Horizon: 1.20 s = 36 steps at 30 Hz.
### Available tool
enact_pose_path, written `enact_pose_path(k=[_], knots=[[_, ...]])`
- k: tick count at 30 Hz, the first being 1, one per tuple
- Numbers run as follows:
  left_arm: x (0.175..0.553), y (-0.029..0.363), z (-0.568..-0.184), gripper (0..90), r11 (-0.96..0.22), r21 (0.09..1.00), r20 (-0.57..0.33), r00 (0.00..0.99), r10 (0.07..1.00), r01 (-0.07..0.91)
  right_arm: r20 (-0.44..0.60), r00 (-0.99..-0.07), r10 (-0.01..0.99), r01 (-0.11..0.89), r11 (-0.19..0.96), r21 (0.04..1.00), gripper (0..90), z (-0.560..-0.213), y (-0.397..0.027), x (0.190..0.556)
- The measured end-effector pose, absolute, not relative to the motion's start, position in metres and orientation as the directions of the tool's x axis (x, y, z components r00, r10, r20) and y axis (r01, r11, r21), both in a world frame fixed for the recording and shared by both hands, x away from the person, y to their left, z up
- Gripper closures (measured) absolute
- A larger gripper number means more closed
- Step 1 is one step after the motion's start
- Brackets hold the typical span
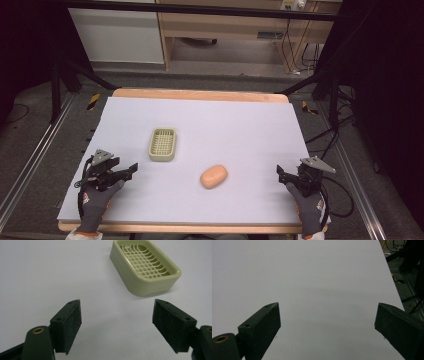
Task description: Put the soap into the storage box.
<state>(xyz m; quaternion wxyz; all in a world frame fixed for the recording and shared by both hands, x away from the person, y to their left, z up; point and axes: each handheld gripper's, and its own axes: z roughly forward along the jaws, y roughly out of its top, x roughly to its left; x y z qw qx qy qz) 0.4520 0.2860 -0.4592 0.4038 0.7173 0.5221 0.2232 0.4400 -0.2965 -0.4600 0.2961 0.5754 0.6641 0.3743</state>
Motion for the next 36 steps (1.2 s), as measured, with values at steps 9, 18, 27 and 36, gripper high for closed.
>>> enact_pose_path(k=[9,18,27,36], knots=[[0.446,0.279,-0.452,30.3,-0.12,0.822,-0.125,0.382,0.916,0.556,0.017,-0.183,0.983,0.55,0.088,0.83,6.8,-0.463,-0.293,0.434],[0.444,0.267,-0.449,32.8,-0.153,0.818,-0.116,0.42,0.9,0.555,0.0,-0.164,0.986,0.553,0.092,0.828,7.5,-0.464,-0.292,0.434],[0.441,0.255,-0.444,33.0,-0.173,0.818,-0.115,0.451,0.885,0.548,-0.006,-0.17,0.985,0.556,0.101,0.825,6.9,-0.465,-0.29,0.434],[0.439,0.244,-0.442,32.1,-0.191,0.821,-0.108,0.474,0.874,0.538,-0.013,-0.172,0.985,0.558,0.108,0.823,6.5,-0.466,-0.287,0.434]])
